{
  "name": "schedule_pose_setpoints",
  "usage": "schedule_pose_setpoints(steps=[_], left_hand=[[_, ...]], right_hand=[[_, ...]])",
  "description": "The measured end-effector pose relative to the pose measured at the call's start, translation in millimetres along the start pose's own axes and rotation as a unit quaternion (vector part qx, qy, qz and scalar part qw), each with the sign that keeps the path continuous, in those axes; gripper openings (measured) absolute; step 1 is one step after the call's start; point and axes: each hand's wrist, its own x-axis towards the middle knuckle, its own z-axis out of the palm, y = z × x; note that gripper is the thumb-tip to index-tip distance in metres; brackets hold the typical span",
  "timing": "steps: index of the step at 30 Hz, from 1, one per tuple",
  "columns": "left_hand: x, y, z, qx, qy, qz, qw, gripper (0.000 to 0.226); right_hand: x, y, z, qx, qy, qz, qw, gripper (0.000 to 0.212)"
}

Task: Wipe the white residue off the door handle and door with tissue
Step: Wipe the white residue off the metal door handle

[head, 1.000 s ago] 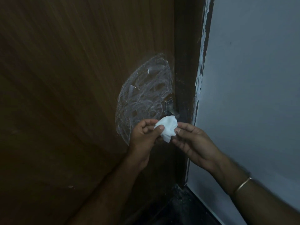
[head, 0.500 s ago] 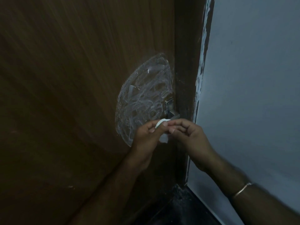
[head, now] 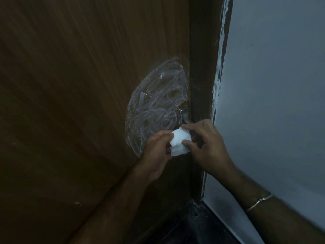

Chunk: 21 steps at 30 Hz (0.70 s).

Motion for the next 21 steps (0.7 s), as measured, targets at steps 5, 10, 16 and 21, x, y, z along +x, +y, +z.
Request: schedule_pose_setpoints(steps=[5, 10, 16, 21], left_hand=[[-0.6, 2.5, -1.9, -0.004, -0.030, -0.004, 1.000, 0.010], [0.6, 2.2, -5.7, 0.032, -0.060, 0.021, 0.998, 0.011], [1.1, 4.4, -13.0, 0.039, -0.075, 0.027, 0.996, 0.028], [-0.1, 8.0, -13.7, 0.057, -0.061, 0.018, 0.996, 0.029]], right_hand=[[-2.1, -6.1, 1.2, 0.054, 0.006, 0.044, 0.998, 0.026], [-2.5, -14.5, 3.2, 0.179, -0.022, 0.145, 0.973, 0.006], [-2.6, -22.8, 0.9, 0.395, -0.093, 0.305, 0.861, 0.021], [2.6, -18.9, -4.6, 0.450, -0.109, 0.344, 0.817, 0.017]])
